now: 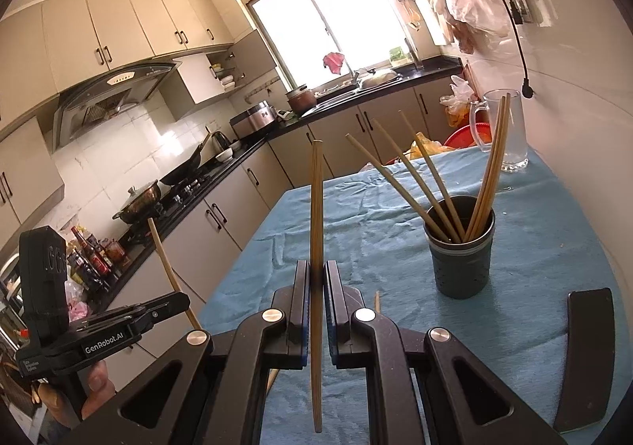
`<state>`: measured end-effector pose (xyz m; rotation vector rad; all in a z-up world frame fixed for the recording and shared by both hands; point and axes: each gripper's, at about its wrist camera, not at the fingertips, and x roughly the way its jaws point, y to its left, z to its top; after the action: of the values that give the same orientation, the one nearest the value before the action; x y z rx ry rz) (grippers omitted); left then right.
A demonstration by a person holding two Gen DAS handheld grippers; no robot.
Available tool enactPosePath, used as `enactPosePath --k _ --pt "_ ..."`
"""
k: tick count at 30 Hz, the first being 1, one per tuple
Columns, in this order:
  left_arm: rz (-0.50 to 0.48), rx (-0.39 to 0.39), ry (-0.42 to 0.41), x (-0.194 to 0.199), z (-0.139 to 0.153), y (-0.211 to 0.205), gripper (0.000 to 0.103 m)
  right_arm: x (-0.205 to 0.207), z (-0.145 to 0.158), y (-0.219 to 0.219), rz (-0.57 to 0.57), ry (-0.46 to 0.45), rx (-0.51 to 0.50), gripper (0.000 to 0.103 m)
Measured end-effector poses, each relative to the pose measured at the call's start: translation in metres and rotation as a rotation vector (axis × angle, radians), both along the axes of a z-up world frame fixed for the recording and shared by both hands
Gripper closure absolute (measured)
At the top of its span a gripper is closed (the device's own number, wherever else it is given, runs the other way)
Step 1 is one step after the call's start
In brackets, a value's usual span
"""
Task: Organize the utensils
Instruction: 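Lift the chopstick upright with the right tool while the left tool lifts its chopstick, then lower the chopstick into the black cup and open the left tool while the right tool does the same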
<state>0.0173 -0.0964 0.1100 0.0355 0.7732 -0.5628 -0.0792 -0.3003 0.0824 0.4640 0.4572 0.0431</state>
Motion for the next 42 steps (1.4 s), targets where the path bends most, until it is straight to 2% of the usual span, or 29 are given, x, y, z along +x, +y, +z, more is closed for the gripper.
enactPosePath --k 14,28,37,42 --pt "-0.034 0.032 -0.018 -0.007 0.005 -0.021 0.097 -0.017 0.003 -0.026 -0.054 -0.028 0.032 0.095" --pt "-0.093 0.07 -0.035 -0.008 0.01 -0.066 0.097 -0.034 0.002 -0.066 -0.129 -0.051 0.064 0.095" --pt "-0.14 0.033 -0.041 0.001 0.03 -0.099 0.097 -0.041 0.006 -0.098 -0.208 -0.058 0.074 0.095" --pt "-0.153 0.007 -0.057 0.01 0.045 -0.119 0.097 -0.039 0.019 -0.114 -0.243 -0.075 0.066 0.095"
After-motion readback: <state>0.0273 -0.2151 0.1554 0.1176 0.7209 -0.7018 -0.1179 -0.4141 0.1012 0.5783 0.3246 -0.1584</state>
